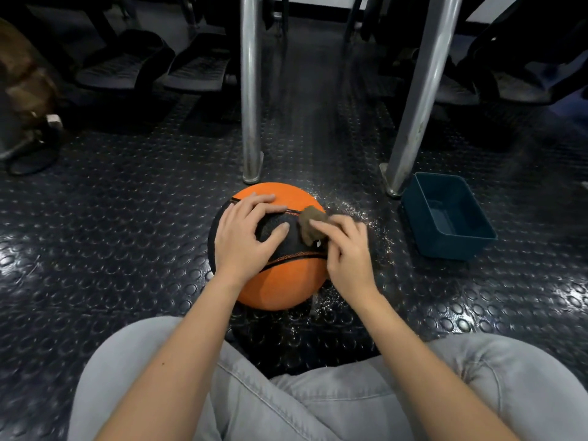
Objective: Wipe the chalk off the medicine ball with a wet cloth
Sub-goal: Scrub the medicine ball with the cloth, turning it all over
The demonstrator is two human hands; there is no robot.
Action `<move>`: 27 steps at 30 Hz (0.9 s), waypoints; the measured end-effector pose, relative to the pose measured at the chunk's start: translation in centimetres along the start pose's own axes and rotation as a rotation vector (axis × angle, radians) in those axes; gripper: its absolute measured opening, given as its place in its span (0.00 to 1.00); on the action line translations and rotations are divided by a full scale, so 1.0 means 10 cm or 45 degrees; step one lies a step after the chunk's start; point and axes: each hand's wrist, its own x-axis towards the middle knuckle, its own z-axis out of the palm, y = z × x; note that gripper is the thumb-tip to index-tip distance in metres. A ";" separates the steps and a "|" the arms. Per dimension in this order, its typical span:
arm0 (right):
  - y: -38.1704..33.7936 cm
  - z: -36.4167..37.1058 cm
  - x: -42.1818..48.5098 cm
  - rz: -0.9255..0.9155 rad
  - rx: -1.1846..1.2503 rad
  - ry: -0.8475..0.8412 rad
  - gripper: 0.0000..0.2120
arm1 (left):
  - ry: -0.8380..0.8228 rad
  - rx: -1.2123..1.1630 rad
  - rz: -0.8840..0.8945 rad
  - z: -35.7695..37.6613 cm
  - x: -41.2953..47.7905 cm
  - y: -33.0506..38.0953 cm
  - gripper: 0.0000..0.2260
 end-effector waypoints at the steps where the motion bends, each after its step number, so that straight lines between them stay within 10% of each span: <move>1: 0.11 0.02 -0.01 0.138 0.006 -0.033 0.19 | -0.011 -0.007 -0.003 0.00 0.00 0.01 0.12; 6: 0.38 -0.04 0.02 0.600 -0.097 -0.168 0.22 | -0.004 -0.008 0.002 0.01 -0.02 0.02 0.12; 12: -0.02 -0.01 0.01 -0.026 0.051 0.002 0.20 | 0.026 0.016 0.006 0.01 -0.01 -0.02 0.14; 18: 0.38 -0.03 -0.02 0.599 -0.098 -0.177 0.22 | 0.006 0.022 0.027 0.03 -0.01 0.00 0.14; 24: -0.09 0.03 -0.02 -0.087 -0.009 0.030 0.19 | 0.043 0.035 0.021 0.01 -0.01 -0.05 0.13; 27: 0.31 0.10 -0.09 0.418 0.076 -0.066 0.20 | 0.021 0.020 0.020 0.02 0.01 -0.03 0.13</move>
